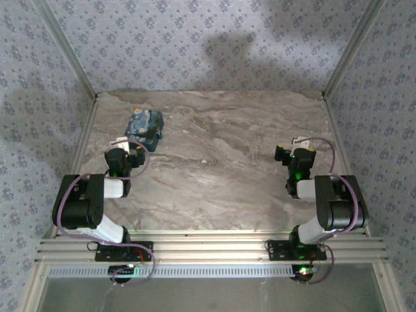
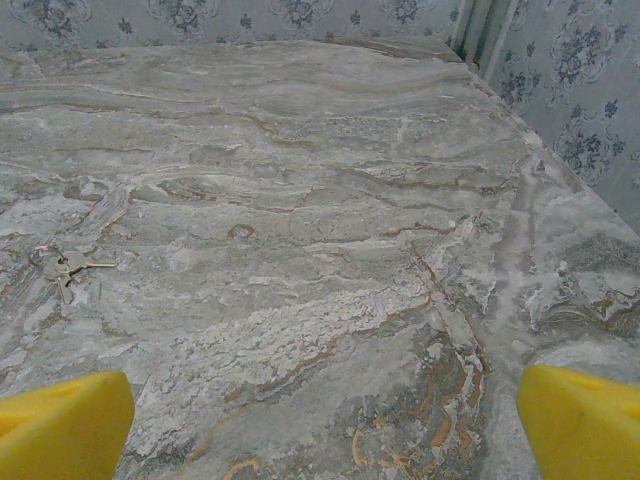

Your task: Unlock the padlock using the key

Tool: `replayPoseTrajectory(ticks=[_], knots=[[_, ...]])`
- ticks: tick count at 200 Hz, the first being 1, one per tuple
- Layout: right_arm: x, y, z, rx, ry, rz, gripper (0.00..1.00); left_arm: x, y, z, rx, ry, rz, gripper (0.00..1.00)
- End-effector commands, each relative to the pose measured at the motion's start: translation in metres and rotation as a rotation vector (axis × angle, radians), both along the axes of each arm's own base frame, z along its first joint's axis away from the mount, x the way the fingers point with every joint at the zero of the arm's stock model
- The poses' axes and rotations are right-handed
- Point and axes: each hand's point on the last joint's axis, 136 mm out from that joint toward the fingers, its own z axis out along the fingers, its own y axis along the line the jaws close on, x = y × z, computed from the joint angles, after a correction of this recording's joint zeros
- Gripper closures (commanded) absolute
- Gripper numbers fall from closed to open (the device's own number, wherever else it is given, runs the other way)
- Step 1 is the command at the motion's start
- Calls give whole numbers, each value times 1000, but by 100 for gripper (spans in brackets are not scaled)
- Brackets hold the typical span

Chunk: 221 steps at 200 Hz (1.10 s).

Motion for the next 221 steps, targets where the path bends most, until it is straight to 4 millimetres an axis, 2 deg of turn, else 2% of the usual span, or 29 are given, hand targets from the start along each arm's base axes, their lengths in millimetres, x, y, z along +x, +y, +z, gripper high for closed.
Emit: replayPoseTrajectory(ticks=[1, 93, 112, 127, 175, 194, 221], knots=[[1, -2, 0, -22, 10, -8, 0, 6, -3, 11, 1, -29, -16, 2], [1, -2, -1, -20, 11, -6, 0, 6, -3, 11, -2, -30, -17, 2], [1, -1, -1, -19, 12, -4, 0, 6, -3, 23, -2, -11, -16, 2], [1, 0, 0, -21, 11, 7, 0, 6, 9, 39, -24, 75, 66, 2], [2, 7, 37, -5, 79, 28, 0, 25, 15, 88, -212, 159, 147, 2], [-3, 9, 55, 37, 58, 23, 0, 37, 23, 97, -286, 227, 174, 2], [-11, 11, 80, 115, 49, 3, 0, 57, 28, 95, -392, 307, 170, 5]])
